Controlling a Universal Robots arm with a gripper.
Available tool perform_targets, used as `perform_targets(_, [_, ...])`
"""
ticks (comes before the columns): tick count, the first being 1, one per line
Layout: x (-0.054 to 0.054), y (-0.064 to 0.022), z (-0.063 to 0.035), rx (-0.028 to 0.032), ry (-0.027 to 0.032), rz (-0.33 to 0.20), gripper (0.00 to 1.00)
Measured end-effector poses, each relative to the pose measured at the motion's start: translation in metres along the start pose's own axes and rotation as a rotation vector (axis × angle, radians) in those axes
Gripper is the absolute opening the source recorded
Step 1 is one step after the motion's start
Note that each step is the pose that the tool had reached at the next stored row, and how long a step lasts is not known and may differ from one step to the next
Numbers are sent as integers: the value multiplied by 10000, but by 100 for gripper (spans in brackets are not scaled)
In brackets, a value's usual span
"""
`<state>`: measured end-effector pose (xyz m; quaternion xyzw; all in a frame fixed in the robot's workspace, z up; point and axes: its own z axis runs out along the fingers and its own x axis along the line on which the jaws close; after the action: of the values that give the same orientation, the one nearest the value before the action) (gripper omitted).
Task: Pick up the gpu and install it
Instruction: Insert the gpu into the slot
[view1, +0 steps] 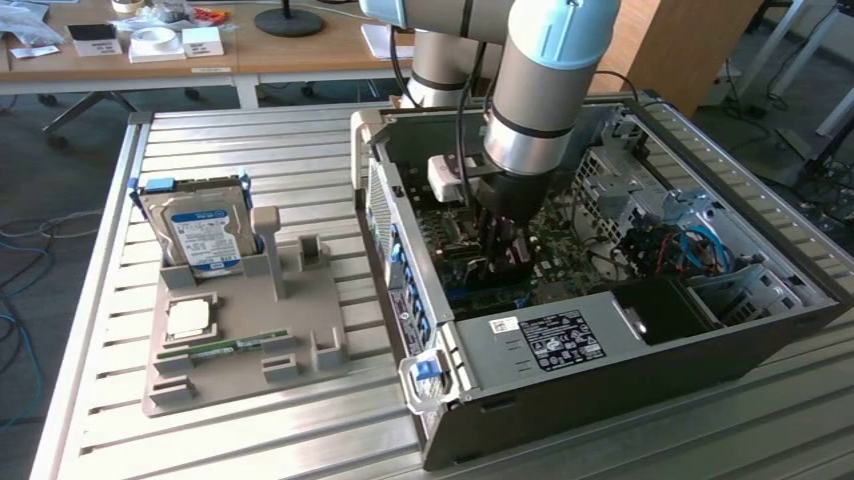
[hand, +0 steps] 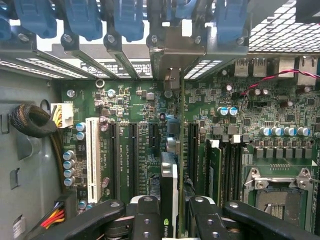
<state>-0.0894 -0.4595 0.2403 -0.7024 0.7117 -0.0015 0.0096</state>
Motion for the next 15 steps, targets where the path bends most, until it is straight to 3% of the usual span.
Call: perform_targets(15, [1,0,9,-4,1,-182,27])
